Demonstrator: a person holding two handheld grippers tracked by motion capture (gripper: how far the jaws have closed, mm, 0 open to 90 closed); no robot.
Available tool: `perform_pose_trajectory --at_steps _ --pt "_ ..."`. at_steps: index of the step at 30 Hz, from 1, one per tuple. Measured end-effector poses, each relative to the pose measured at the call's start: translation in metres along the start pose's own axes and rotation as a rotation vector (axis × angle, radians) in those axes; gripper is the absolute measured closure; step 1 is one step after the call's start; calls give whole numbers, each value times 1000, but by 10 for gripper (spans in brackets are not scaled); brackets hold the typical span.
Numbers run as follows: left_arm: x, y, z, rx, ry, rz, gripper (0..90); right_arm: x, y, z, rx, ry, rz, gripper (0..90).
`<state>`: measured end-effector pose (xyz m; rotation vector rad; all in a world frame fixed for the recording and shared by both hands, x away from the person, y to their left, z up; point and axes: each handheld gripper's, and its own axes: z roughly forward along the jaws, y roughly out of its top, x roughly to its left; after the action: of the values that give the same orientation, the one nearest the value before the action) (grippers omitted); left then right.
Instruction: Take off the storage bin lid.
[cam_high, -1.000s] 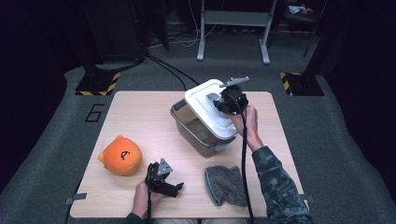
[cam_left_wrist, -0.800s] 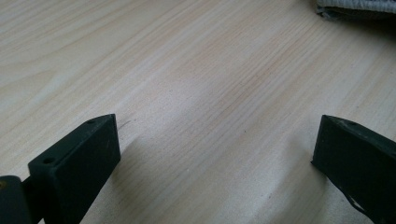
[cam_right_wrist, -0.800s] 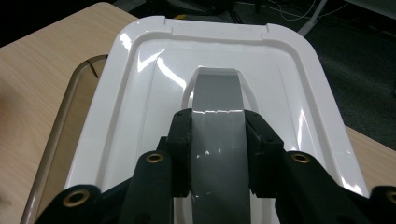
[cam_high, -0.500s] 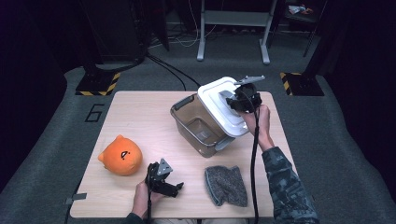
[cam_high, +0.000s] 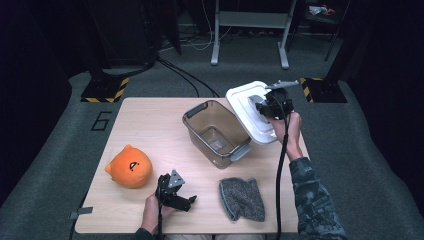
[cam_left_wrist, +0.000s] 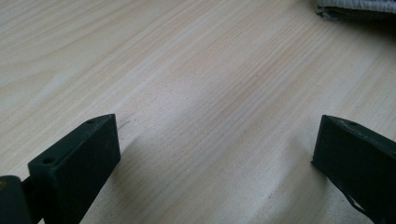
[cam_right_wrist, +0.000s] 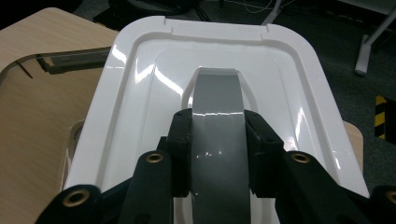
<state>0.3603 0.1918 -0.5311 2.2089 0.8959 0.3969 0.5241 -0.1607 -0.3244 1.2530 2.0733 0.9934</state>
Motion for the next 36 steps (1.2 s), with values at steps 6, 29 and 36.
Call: perform_pose_trajectory --at_steps 6,29,36 --pt "0 0 0 -2 4 -1 3 -14 -6 1 8 -51 23 667" --pt "0 0 0 -2 4 -1 3 -50 -45 36 77 -155 164 666" --pt "0 0 0 -2 5 0 3 -52 -68 56 101 -156 205 666"
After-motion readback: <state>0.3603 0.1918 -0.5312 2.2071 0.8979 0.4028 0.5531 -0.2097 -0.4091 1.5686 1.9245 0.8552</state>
